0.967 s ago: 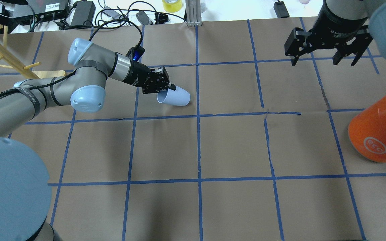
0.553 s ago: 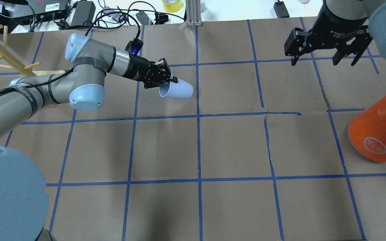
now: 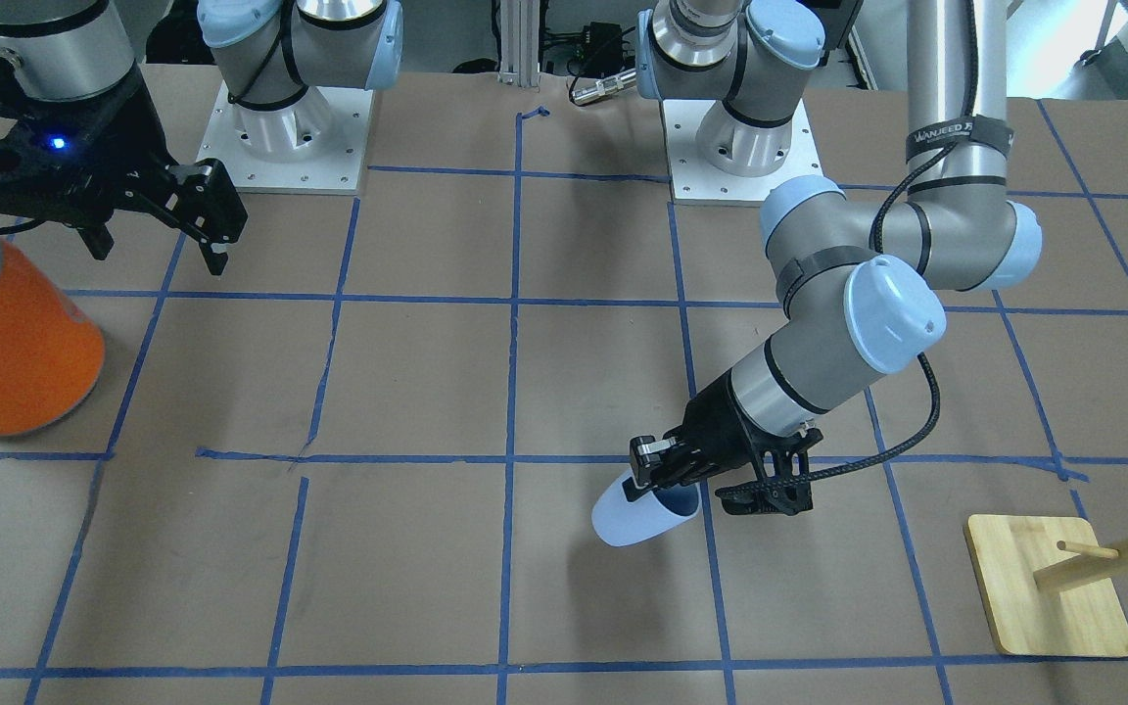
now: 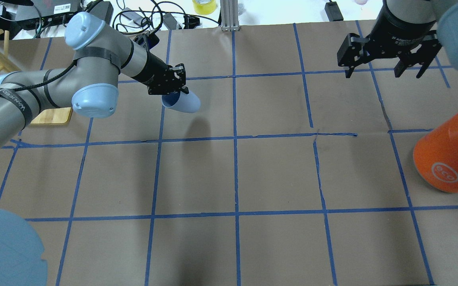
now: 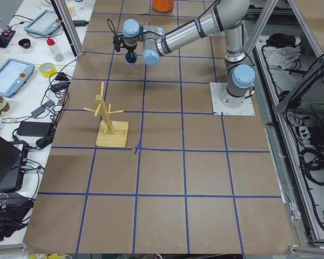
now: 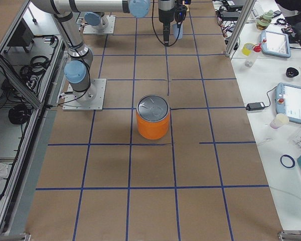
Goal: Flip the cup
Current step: 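Lift the cup with the left gripper and rotate it mouth-up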
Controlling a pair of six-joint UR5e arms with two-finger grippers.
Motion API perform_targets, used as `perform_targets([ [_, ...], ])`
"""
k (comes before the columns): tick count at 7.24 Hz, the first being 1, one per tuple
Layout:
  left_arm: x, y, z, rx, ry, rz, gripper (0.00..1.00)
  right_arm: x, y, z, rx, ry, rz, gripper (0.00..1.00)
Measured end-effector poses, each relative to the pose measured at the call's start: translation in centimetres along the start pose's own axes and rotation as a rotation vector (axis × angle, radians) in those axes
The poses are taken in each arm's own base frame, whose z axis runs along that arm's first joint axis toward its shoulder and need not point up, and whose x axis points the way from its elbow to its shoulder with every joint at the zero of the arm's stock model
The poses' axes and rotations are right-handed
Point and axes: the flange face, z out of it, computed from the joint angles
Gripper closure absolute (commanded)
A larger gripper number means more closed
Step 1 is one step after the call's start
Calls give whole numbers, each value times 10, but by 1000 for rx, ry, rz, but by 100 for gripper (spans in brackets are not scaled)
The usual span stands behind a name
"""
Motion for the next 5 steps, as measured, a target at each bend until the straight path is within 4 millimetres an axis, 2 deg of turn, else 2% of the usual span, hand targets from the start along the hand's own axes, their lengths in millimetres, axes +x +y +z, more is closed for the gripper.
perform_targets([
  [2, -16, -18, -18, -8, -271, 241, 100, 0, 0, 0, -2, 1, -1, 0],
  [3, -24, -26, -20, -29, -369, 358, 100, 0, 0, 1, -3, 1, -1, 0],
  [5, -37, -43, -9, -59, -433, 468, 100, 0, 1, 1, -6, 1, -1, 0],
])
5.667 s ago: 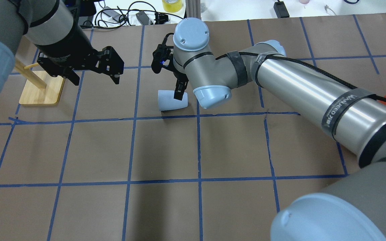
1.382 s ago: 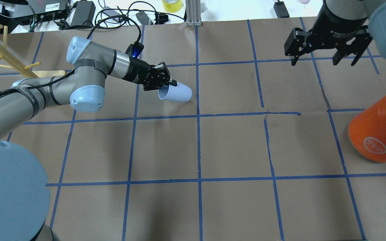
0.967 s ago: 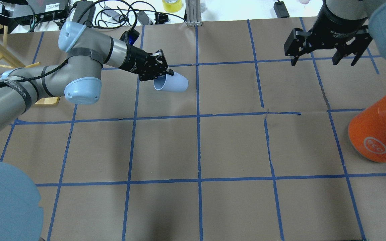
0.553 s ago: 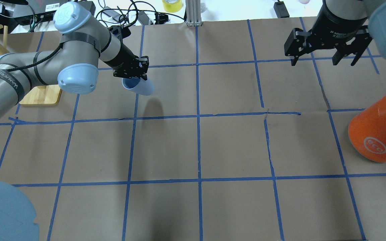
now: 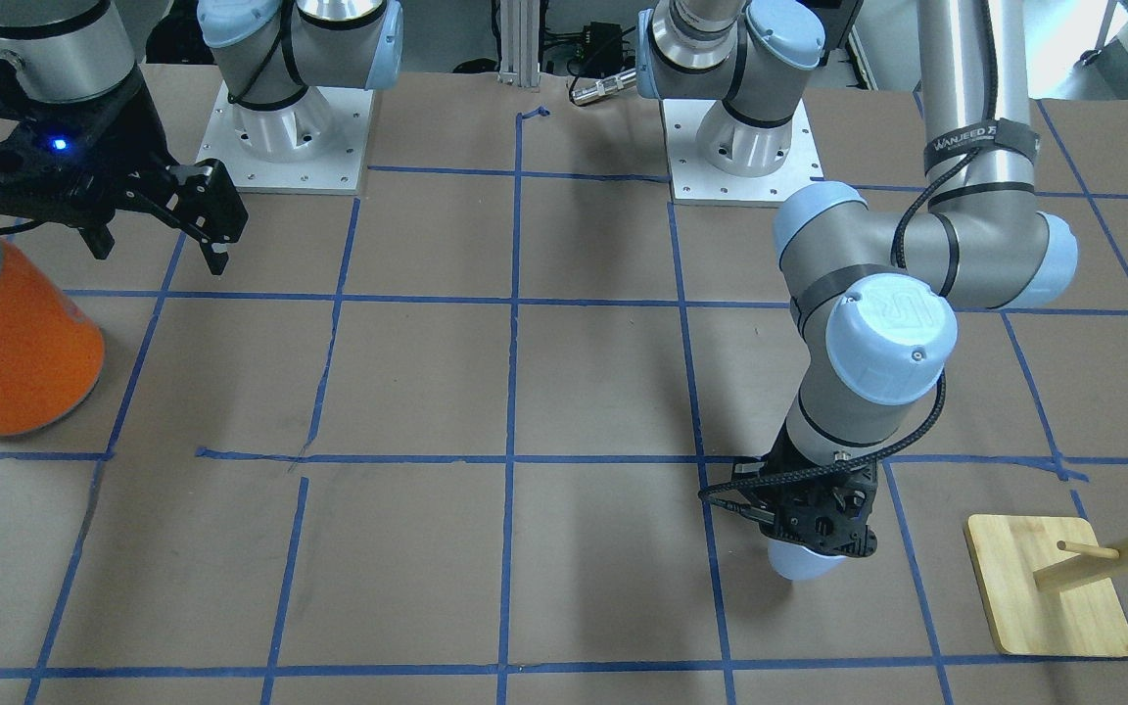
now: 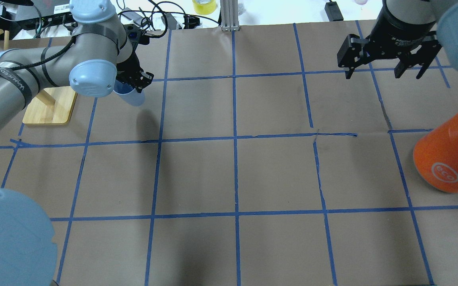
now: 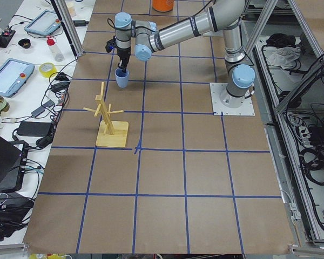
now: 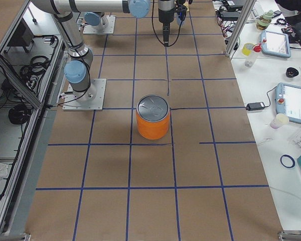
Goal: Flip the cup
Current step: 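Set the cup upright on the table and open the left gripper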
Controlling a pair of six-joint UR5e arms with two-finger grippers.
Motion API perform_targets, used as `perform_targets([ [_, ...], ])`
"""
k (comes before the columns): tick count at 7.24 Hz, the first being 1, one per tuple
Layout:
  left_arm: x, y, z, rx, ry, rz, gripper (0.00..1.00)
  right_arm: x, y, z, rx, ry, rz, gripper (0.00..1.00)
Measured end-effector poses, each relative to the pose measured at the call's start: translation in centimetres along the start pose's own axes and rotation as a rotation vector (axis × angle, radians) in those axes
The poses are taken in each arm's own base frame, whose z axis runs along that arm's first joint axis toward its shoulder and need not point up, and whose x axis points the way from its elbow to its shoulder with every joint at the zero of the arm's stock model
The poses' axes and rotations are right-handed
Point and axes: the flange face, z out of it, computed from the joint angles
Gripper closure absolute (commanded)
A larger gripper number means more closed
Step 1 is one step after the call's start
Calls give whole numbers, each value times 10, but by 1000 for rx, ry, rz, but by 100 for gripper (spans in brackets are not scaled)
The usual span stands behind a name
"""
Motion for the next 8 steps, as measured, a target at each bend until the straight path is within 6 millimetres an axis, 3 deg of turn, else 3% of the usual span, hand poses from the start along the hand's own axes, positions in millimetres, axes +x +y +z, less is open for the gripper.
perform_targets([
  [4, -24, -4, 26, -31, -8, 31, 97, 0, 2, 5, -12, 1, 0, 0],
  [5, -29, -3, 32, -41, -6, 27, 85, 0, 2, 6, -15, 1, 0, 0],
  [6, -31, -3, 36, -47, -4, 24, 50, 0, 2, 7, -17, 1, 0, 0],
  [7, -32, -2, 37, -48, -3, 21, 34, 0, 2, 7, -18, 2, 0, 0],
  [8, -32, -2, 32, -41, -5, 15, 27, 0, 2, 7, -19, 2, -1, 0],
])
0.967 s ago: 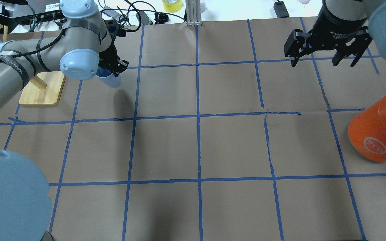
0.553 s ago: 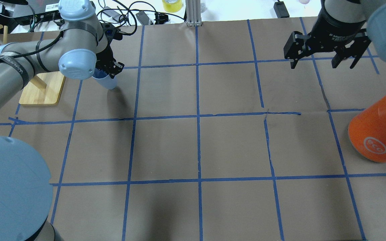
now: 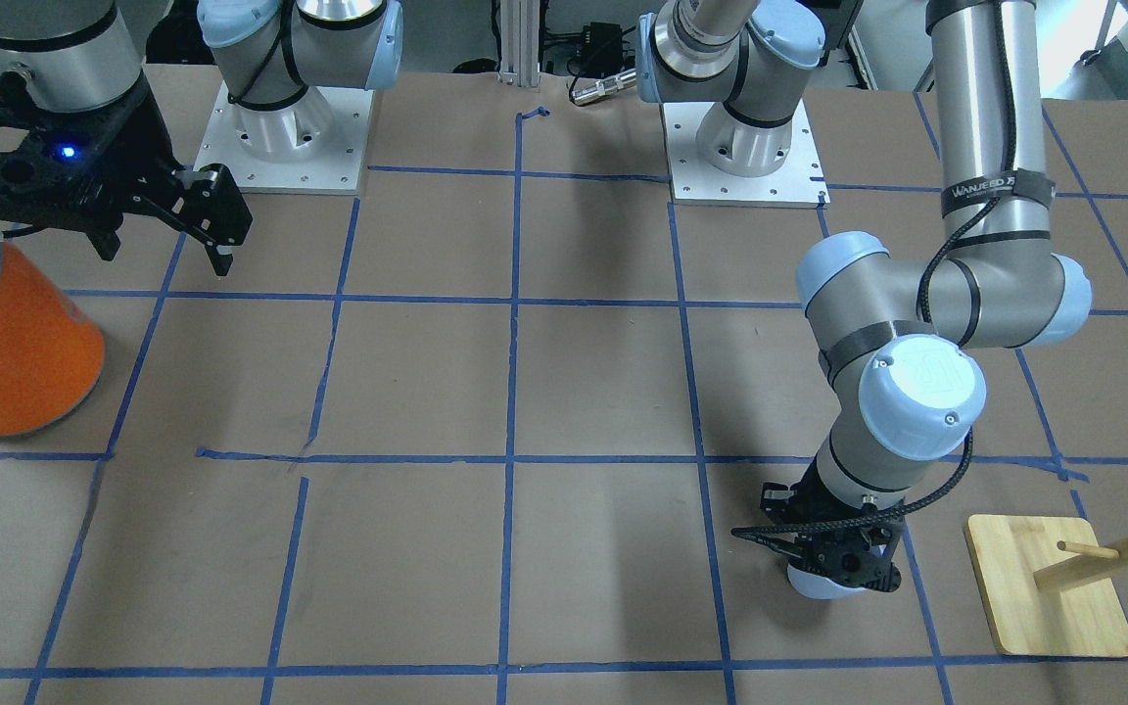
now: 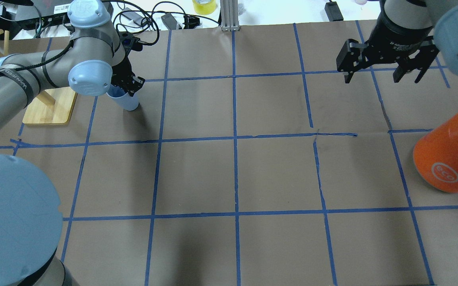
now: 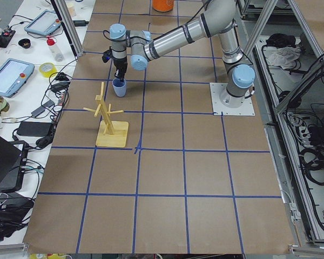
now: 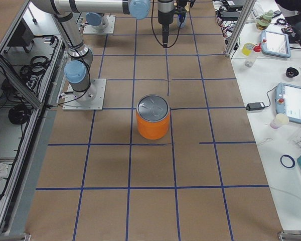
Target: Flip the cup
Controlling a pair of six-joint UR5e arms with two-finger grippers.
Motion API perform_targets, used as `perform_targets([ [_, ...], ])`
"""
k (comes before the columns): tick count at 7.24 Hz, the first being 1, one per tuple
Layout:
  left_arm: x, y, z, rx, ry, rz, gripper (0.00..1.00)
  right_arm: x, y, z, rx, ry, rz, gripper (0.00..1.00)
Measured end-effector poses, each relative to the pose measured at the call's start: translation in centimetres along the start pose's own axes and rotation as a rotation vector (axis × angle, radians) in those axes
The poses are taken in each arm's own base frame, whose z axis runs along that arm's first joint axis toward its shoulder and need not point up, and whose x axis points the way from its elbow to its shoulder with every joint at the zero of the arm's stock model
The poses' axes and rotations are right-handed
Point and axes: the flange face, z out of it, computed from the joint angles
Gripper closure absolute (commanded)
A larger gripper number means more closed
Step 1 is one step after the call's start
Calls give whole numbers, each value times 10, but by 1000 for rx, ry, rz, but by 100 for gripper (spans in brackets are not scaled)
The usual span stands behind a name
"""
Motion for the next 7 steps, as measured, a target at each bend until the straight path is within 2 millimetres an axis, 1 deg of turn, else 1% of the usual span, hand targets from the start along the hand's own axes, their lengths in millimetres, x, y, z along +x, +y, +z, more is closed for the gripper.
perform_targets([
  [1, 0, 2, -12, 10, -3, -7, 25, 0, 0, 0, -1, 0, 0, 0],
  [2, 1, 6, -33, 8, -2, -12, 20, 0, 0, 0, -2, 0, -1, 0],
  [3, 3, 15, -64, -3, 2, -15, 19, 0, 0, 0, -2, 0, -1, 0],
  [4, 8, 29, -104, -11, 6, -15, 19, 0, 0, 0, -2, 0, -1, 0],
  [5, 16, 49, -148, -14, 19, -22, 19, 0, 0, 0, -2, 0, -1, 0],
  [7, 36, 98, -230, 24, 58, -60, 19, 0, 0, 0, -3, 0, -1, 0],
])
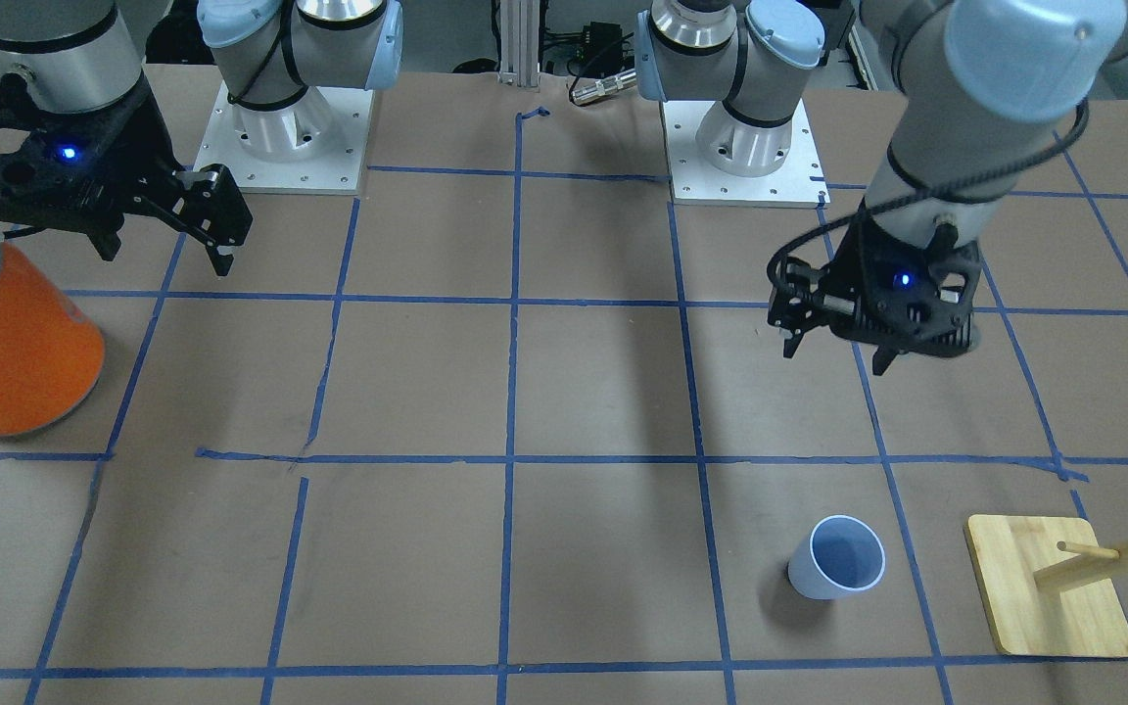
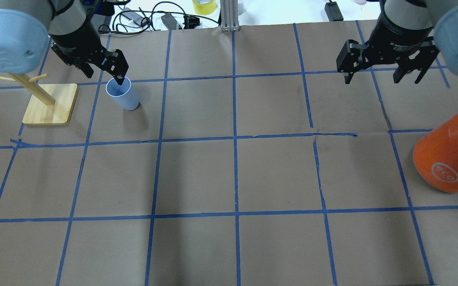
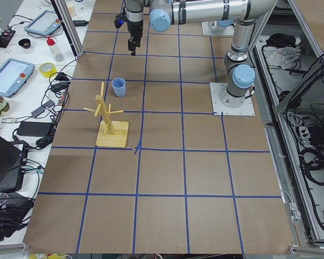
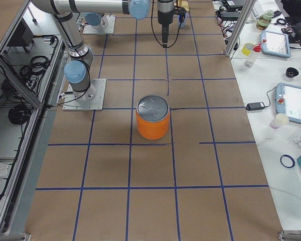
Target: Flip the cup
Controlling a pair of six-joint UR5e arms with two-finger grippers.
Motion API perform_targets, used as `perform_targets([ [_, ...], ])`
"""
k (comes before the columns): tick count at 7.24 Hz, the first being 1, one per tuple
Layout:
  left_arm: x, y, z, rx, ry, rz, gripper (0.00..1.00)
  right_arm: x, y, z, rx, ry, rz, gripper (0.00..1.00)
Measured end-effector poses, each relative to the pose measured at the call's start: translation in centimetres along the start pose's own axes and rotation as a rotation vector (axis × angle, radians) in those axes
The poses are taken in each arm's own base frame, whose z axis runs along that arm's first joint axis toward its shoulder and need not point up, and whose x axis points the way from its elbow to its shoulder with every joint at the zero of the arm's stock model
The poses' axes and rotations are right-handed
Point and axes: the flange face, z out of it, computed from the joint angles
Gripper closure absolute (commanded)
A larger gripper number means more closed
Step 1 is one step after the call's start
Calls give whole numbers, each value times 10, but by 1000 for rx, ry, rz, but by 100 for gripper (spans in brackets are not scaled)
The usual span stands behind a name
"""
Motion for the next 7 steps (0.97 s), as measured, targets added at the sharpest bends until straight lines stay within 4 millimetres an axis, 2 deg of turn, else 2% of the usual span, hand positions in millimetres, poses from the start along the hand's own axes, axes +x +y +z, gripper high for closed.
perform_targets([
  [1, 8, 21, -30, 23, 6, -18, 19, 0, 0, 0, 0, 0, 0, 0],
  [2, 14, 34, -46, 37, 10, -51, 19, 0, 0, 0, -1, 0, 0, 0],
  [4, 21, 47, -54, 43, 9, -118, 19, 0, 0, 1, -3, 0, 0, 0],
  [7, 25, 53, -58, 48, 13, -206, 19, 0, 0, 2, -4, 0, 0, 0],
])
